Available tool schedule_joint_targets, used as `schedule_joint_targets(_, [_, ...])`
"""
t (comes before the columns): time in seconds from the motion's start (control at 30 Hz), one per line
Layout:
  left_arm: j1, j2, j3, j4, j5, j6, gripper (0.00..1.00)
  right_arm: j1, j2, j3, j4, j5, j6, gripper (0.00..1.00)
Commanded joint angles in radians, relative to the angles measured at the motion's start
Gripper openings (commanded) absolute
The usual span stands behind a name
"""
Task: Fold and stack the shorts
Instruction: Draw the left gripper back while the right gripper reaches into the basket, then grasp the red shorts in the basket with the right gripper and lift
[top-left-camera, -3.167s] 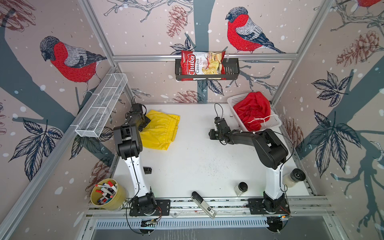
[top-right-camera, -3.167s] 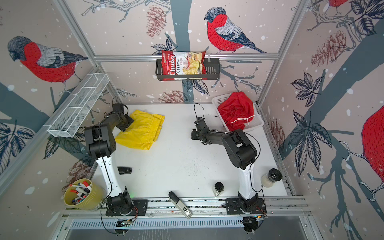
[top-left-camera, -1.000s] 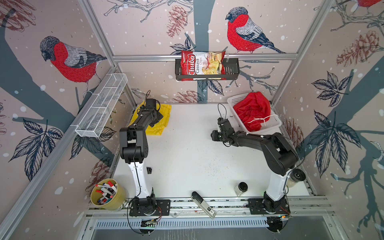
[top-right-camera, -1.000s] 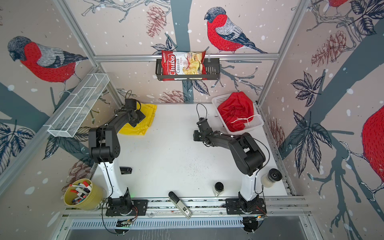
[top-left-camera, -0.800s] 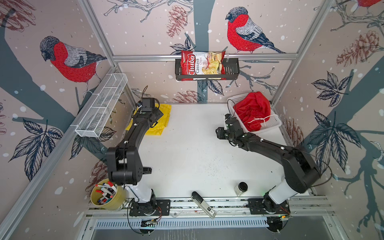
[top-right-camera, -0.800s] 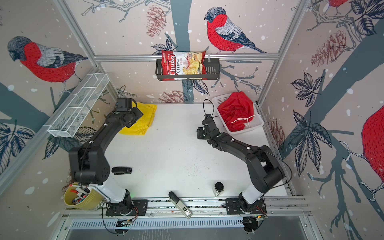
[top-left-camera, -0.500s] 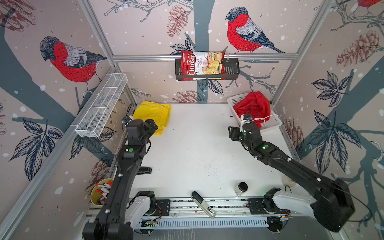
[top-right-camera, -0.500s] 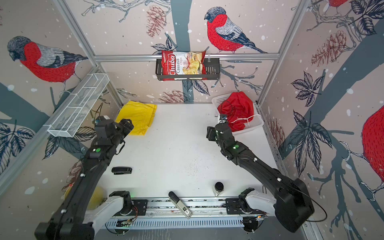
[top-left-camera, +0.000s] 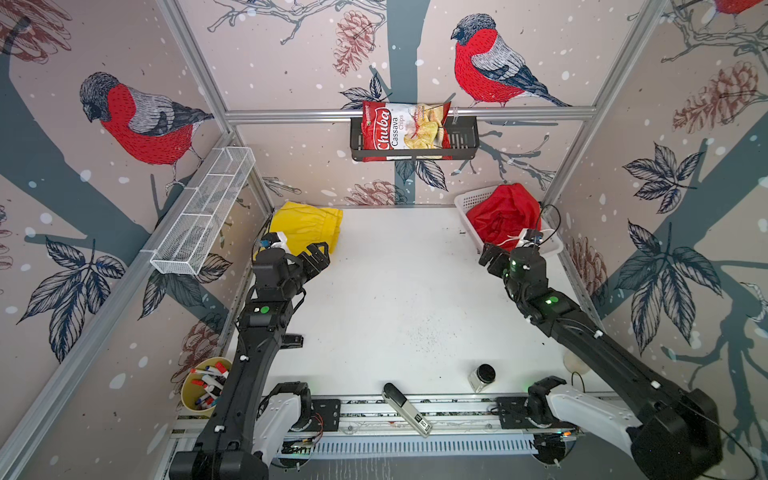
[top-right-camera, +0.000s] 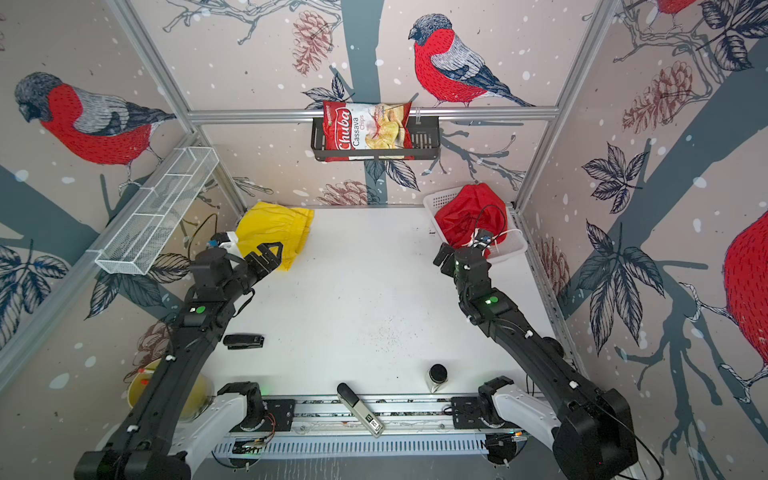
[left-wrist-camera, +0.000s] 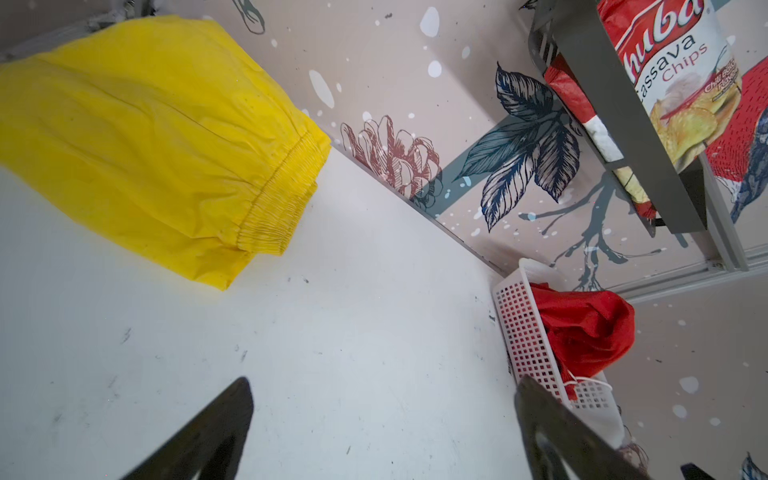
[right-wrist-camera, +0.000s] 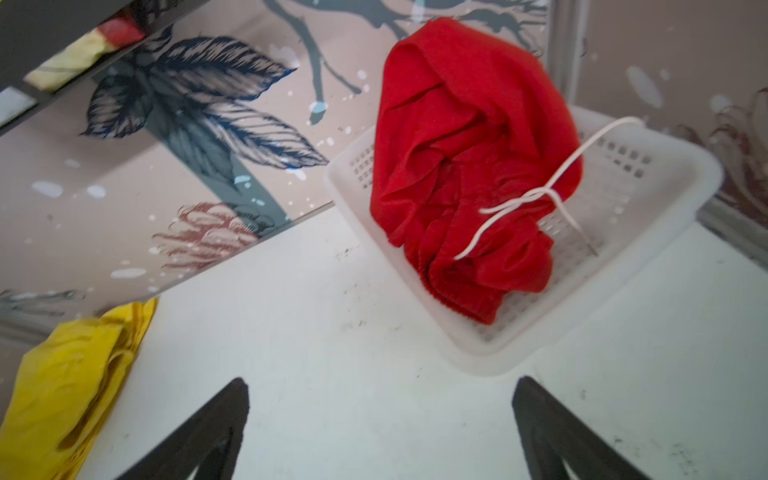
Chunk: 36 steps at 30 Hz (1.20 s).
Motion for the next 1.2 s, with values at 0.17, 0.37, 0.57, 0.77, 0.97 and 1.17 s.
schedule_joint_targets(0.17, [0.079,-0.003,-0.055,0.060,0.125,-0.034,0.98,-0.275,0.260,0.173,-0.083,-0.154,0.054,0.99])
schedule_joint_targets(0.37, [0.112,0.055,-0.075,0.126,0.235,-0.055,0.96,-0.353,0.534,0.352,-0.156,-0.249,0.070,0.99])
schedule_joint_targets(0.57, [0.176,0.089,-0.093,0.163,0.288,-0.078,0.94,-0.351,0.771,0.520,-0.180,-0.253,0.033,0.99])
schedule_joint_targets(0.77, [0.213,0.085,-0.107,0.176,0.284,-0.083,0.94,-0.352,0.928,0.605,-0.202,-0.232,0.018,0.96])
schedule_joint_targets(0.97, [0.246,0.111,-0.121,0.200,0.303,-0.103,0.94,-0.353,0.979,0.640,-0.181,-0.285,0.017,0.42])
schedule_joint_targets(1.17, [0.278,0.117,-0.128,0.228,0.337,-0.118,0.93,-0.337,0.869,0.682,-0.219,-0.263,-0.013,0.01])
